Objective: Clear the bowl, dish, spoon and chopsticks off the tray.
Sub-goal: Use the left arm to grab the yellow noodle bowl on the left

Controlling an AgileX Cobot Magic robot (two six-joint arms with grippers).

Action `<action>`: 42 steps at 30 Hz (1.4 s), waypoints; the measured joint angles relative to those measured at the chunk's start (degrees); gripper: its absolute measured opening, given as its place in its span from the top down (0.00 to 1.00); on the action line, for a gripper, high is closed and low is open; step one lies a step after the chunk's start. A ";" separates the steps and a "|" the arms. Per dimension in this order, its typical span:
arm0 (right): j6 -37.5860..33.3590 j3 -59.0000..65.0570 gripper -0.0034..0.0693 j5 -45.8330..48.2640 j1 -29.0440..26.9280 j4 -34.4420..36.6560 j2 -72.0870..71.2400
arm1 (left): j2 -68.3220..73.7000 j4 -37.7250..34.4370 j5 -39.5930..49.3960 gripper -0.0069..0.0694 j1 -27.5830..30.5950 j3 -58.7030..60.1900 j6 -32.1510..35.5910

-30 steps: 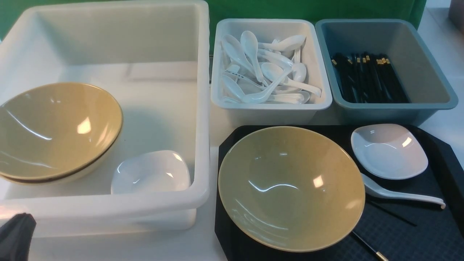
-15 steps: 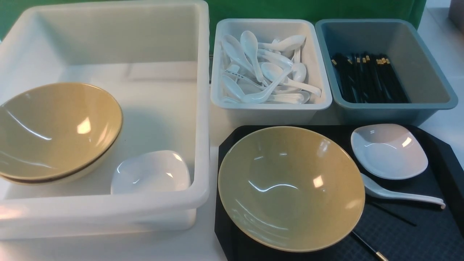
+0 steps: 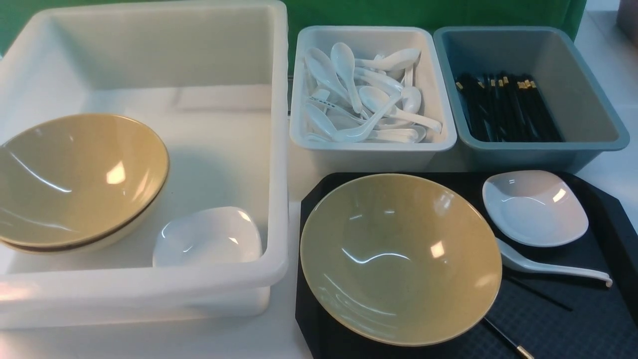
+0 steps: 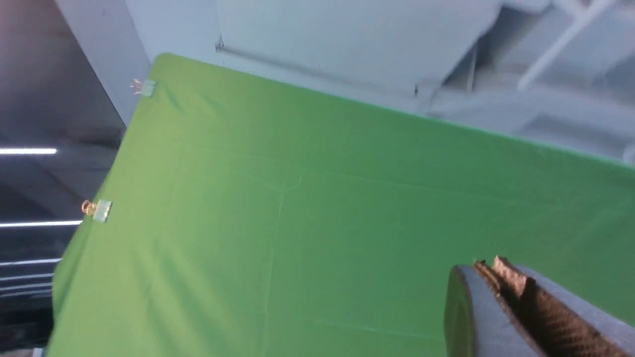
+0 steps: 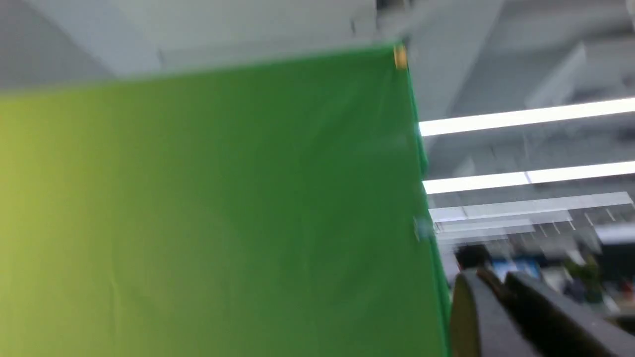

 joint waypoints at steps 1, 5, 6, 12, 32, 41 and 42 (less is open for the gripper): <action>-0.18 -0.49 0.87 1.72 0.00 -0.06 0.38 | 1.03 0.00 0.92 0.92 0.00 -1.14 0.68; -2.05 -7.69 0.90 17.17 0.00 -0.06 8.00 | 10.54 0.00 2.31 0.92 0.00 -7.52 5.07; -2.28 -9.58 0.90 25.22 0.00 0.00 12.02 | 16.44 0.00 3.25 0.92 0.00 -8.94 4.97; -5.90 -10.37 0.90 43.20 0.99 1.18 23.20 | 32.08 0.00 25.35 0.92 -1.49 -17.37 -2.46; -28.63 -6.38 0.90 41.96 12.26 21.89 39.29 | 76.85 -29.78 60.10 0.92 -39.43 -44.03 29.85; -28.63 -6.38 0.90 41.96 12.56 22.01 39.29 | 98.78 -28.02 62.24 0.92 -45.10 -57.32 30.54; -28.63 -6.38 0.90 41.96 12.56 22.01 39.29 | 99.22 -28.02 62.24 0.92 -45.10 -57.64 30.46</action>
